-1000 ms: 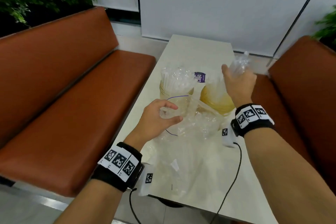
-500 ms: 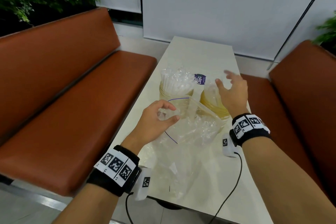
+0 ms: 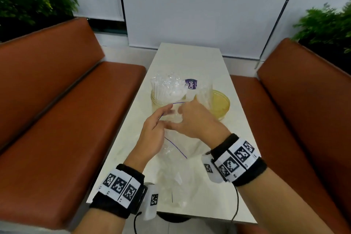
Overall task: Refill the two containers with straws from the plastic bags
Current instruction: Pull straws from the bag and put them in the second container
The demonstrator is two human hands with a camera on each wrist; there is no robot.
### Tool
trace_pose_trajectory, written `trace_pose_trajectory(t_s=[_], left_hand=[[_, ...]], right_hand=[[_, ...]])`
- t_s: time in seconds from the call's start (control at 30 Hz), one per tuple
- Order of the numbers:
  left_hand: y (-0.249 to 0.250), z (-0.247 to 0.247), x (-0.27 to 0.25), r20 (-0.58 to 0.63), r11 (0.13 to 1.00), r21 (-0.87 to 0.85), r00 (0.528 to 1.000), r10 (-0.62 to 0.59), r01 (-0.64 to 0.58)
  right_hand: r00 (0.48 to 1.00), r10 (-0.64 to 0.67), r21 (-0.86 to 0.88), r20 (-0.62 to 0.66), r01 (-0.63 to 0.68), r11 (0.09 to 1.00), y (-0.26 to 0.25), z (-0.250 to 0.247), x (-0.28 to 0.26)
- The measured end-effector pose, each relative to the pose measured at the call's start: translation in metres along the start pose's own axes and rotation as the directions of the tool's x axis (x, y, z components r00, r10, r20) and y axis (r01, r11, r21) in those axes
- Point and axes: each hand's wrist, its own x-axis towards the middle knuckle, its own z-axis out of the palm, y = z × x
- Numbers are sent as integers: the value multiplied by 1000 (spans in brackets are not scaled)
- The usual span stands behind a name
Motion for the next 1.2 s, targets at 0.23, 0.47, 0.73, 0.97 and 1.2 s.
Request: trace_pose_trajectory(t_s=[0.23,0.47,0.73,0.97,1.2], left_hand=[[-1,-2,-2,-9,984,-170,998,-58,55],[0,2,-4,-21,986,-151,997,-68,64],[5,-5,-5,34,990,-121,997,-65,68],[4,-5,-13,109,999,-21,994,-31,33],[8,4,-6,124,999,-5,992,-38,39]], right_hand=[[990,27,255,137,-62,965,5,22,-9],[996,68,5,-59,-68,998,-3,37,-7],[980,-181,-154,-86,166,974,-2,40,-4],[937,-181,27,-299,198,980,-5,-15,9],[871,-190,189,-453,303,934,-15,-31,12]])
